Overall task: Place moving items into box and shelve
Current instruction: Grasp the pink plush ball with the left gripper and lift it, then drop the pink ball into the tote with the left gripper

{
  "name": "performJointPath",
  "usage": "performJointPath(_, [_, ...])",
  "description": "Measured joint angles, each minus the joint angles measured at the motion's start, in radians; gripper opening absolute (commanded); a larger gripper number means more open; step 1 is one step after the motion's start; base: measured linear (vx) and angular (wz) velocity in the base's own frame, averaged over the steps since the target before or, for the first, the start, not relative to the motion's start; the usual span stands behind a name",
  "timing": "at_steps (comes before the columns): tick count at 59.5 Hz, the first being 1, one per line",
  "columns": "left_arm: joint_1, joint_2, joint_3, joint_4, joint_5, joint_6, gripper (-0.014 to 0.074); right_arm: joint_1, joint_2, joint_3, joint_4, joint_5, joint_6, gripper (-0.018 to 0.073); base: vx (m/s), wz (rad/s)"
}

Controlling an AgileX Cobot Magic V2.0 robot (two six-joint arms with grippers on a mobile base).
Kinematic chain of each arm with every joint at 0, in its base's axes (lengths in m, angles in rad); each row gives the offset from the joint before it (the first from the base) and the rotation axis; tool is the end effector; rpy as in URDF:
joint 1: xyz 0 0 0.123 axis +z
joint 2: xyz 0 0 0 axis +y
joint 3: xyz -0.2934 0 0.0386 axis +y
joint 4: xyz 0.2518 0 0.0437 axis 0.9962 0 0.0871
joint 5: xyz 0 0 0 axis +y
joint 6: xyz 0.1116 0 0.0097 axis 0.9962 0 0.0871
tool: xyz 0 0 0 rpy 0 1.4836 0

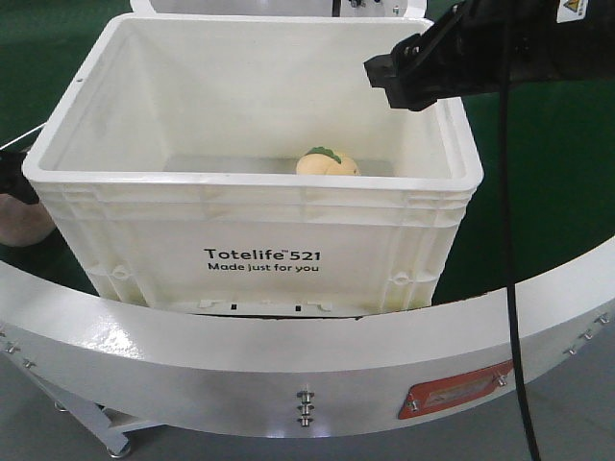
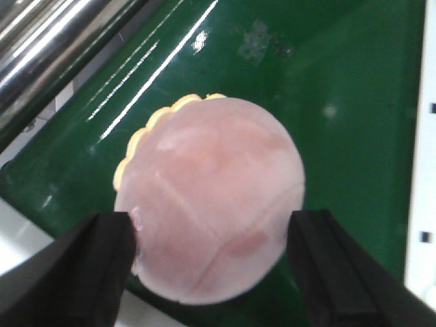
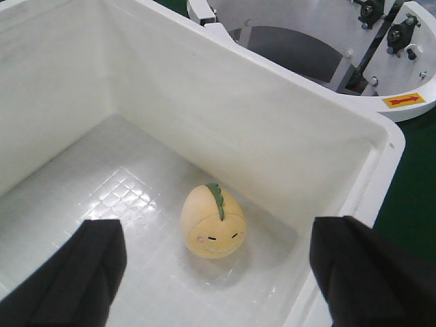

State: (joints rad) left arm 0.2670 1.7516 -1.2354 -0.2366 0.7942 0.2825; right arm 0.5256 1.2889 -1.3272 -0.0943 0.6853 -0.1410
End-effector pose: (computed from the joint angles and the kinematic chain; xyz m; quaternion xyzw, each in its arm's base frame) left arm 0.3621 0.0796 0.2151 -0.0593 0.9785 -0.0470 0.1917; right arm 0.2631 0.1449 0.4096 -0.3024 0.8201 0.0495 0.4832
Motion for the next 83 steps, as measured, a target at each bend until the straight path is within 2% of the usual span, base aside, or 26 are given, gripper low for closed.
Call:
performJointPath(11, [0.000, 0.072, -0.008, -0.007, -0.025, 0.013, 0.0540, 0.000, 0.000, 0.000, 0.000, 0.000, 0.000, 0.0588, 0.00, 0.00])
performJointPath(17, [0.000, 0.076, -0.009, -0.011, -0.030, 0.014, 0.0452, 0.000, 0.000, 0.000, 0.000, 0.000, 0.000, 0.0588, 0.00, 0.00])
performJointPath(29, [0.000, 0.059, -0.009, -0.013, -0.031, 0.014, 0.0335, 0.000, 0.000, 0.000, 0.000, 0.000, 0.000, 0.0588, 0.00, 0.00])
performJointPath(42, [0.000, -0.093, -0.015, -0.011, -0.037, 0.017, 0.0322, 0.000, 0.000, 0.000, 0.000, 0.000, 0.000, 0.0588, 0.00, 0.00])
performJointPath(52, [-0.019, -0.256, -0.102, -0.007, 0.011, 0.022, 0.0322, 0.000, 0.000, 0.000, -0.001, 0.000, 0.000, 0.0588, 0.00, 0.00])
performJointPath(61, [-0.121, -0.361, -0.180, -0.030, 0.017, 0.039, 0.0322, 0.000, 0.000, 0.000, -0.002, 0.000, 0.000, 0.0588, 0.00, 0.00])
performJointPath(69, [-0.251, -0.383, -0.195, -0.103, 0.013, 0.122, 0.0322, 0.000, 0.000, 0.000, -0.003, 0.000, 0.000, 0.0588, 0.00, 0.00])
performJointPath(74, [-0.321, -0.365, -0.195, -0.135, 0.015, 0.146, 0.0327, 0.000, 0.000, 0.000, -0.003, 0.000, 0.000, 0.0588, 0.00, 0.00])
performJointPath(79, [-0.385, -0.333, -0.195, -0.145, 0.010, 0.156, 0.0363, 0.000, 0.000, 0.000, -0.003, 0.000, 0.000, 0.0588, 0.00, 0.00])
performJointPath(83, [-0.432, -0.297, -0.195, -0.147, 0.000, 0.168, 0.0425, 0.000, 0.000, 0.000, -0.003, 0.000, 0.000, 0.0588, 0.00, 0.00])
